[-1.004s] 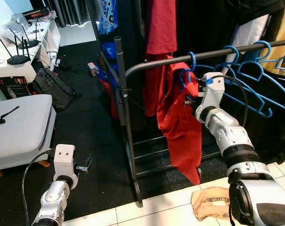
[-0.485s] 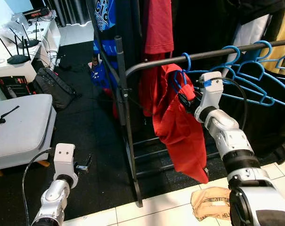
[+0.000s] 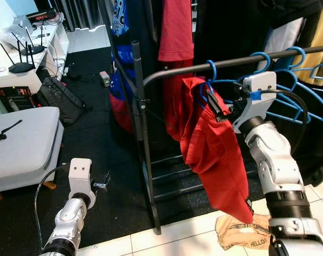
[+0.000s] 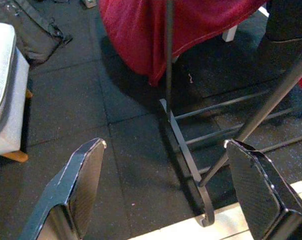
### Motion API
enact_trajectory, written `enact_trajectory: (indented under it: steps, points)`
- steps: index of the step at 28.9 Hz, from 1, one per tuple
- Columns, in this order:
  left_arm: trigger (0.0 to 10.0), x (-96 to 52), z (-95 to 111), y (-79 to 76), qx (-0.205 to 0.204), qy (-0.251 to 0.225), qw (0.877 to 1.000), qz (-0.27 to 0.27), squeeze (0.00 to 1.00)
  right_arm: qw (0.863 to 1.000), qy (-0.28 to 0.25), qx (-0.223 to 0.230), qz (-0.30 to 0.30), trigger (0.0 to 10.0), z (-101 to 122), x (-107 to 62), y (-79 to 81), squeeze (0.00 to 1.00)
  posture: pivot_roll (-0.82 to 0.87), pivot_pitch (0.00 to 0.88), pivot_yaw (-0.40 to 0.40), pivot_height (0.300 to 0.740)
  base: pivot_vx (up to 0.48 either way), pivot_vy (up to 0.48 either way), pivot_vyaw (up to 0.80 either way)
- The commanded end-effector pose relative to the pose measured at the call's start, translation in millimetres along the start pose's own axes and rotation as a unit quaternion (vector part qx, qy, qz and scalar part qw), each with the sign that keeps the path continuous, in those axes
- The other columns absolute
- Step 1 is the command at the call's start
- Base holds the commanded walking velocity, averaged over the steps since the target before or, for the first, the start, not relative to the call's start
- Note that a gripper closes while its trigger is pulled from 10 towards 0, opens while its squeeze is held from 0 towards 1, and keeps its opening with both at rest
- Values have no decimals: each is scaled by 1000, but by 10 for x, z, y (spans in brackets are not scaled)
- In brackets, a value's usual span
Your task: Hang hanger
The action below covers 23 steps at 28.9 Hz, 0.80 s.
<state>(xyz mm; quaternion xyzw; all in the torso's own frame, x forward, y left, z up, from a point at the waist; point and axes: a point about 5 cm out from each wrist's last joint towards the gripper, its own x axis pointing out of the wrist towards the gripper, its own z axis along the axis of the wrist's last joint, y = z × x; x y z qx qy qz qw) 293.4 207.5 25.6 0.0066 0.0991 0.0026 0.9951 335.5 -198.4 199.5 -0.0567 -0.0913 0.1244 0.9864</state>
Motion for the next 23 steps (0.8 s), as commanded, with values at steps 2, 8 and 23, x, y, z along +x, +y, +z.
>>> enact_trajectory:
  steps: [2,8,23]
  points:
    - [10000,-30,-117,-19,2,34,999,4,0,999,49,4,-6,10000,-300,-146,18,1000,-58,14,47,740,0,0,0]
    - [10000,-63,-208,-42,-3,56,998,7,0,987,126,12,-100,10000,-844,-645,-201,0,-49,0,31,740,0,0,0]
    - [10000,-184,-426,-256,30,88,996,-12,0,928,333,62,-156,10000,-1833,-1425,-92,0,-27,0,13,740,0,0,0]
